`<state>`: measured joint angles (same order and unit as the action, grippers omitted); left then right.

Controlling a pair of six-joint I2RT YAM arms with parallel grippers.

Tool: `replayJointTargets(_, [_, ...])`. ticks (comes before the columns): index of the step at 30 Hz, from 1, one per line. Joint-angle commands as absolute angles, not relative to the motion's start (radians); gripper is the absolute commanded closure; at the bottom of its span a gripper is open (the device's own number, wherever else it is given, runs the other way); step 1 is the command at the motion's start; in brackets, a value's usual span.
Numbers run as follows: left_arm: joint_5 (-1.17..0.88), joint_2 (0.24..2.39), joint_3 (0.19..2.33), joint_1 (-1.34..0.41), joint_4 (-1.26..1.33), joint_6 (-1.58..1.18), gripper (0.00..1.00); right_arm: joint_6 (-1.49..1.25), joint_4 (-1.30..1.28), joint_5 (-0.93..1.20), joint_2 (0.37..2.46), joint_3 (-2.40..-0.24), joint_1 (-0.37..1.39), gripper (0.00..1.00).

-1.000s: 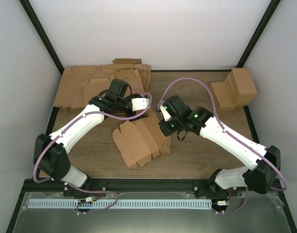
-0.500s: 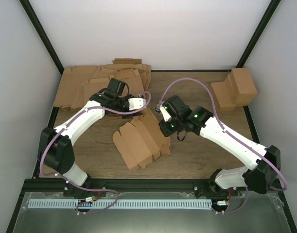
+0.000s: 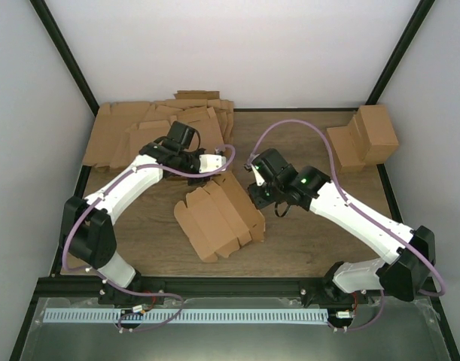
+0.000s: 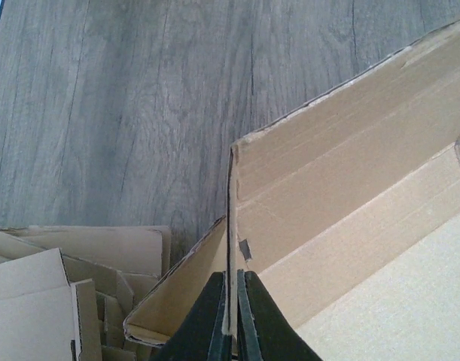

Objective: Fold the paper box

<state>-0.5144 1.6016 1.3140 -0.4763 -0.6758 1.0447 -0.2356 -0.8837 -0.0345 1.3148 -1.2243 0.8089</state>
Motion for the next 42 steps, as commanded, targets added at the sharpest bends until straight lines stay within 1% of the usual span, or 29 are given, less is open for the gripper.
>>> replayJointTargets(1, [-0.552,1.552,1.335,-0.478,-0.684,1.047,0.96,-0.278,-0.865,-0.154,1.268,-1.214,0.815,0.75])
replayJointTargets(3, [-0.563,1.538,1.331,-0.481,-0.683,1.023,0.96,-0.29,-0.86,-0.189,1.256,-1.213,0.815,0.71])
replayJointTargets(7, [-0.567,1.496,1.31,-0.482,-0.645,0.911,0.96,-0.324,-0.85,-0.242,1.227,-1.216,0.815,0.55])
replayJointTargets(8, [-0.568,1.481,1.295,-0.483,-0.621,0.877,0.96,-0.338,-0.844,-0.253,1.219,-1.216,0.815,0.54])
replayJointTargets(10, [-0.567,1.444,1.253,-0.482,-0.56,0.79,0.96,-0.364,-0.834,-0.275,1.196,-1.215,0.815,0.47])
replayJointTargets(14, [-0.59,1.343,1.157,-0.486,-0.424,0.594,0.96,-0.414,-0.804,-0.289,1.145,-1.212,0.812,0.38])
replayJointTargets(16, [-0.587,1.301,1.124,-0.495,-0.381,0.497,0.96,-0.431,-0.792,-0.274,1.13,-1.213,0.807,0.35])
replayJointTargets(20, [-0.543,1.261,1.113,-0.515,-0.371,0.284,0.96,-0.469,-0.789,-0.244,1.12,-1.228,0.8,0.34])
replayJointTargets(23, [-0.46,1.252,1.121,-0.527,-0.391,0.155,0.96,-0.49,-0.794,-0.221,1.119,-1.249,0.798,0.32])
replayJointTargets(25, [-0.385,1.255,1.14,-0.53,-0.41,0.051,0.96,-0.504,-0.804,-0.216,1.118,-1.267,0.798,0.29])
replayJointTargets(30, [-0.236,1.31,1.224,-0.539,-0.519,-0.2,0.96,-0.539,-0.849,-0.275,1.108,-1.315,0.795,0.25])
replayJointTargets(32, [-0.239,1.333,1.23,-0.544,-0.548,-0.278,0.96,-0.554,-0.868,-0.319,1.097,-1.326,0.792,0.23])
replayJointTargets(35, [-0.243,1.32,1.181,-0.571,-0.499,-0.419,0.96,-0.561,-0.88,-0.366,1.072,-1.324,0.78,0.22])
replayJointTargets(38, [-0.244,1.319,1.149,-0.588,-0.469,-0.581,0.96,-0.552,-0.908,-0.365,1.062,-1.338,0.745,0.21])
replayJointTargets(42, [-0.219,1.304,1.151,-0.628,-0.456,-0.714,0.96,-0.539,-0.936,-0.354,1.052,-1.352,0.691,0.21])
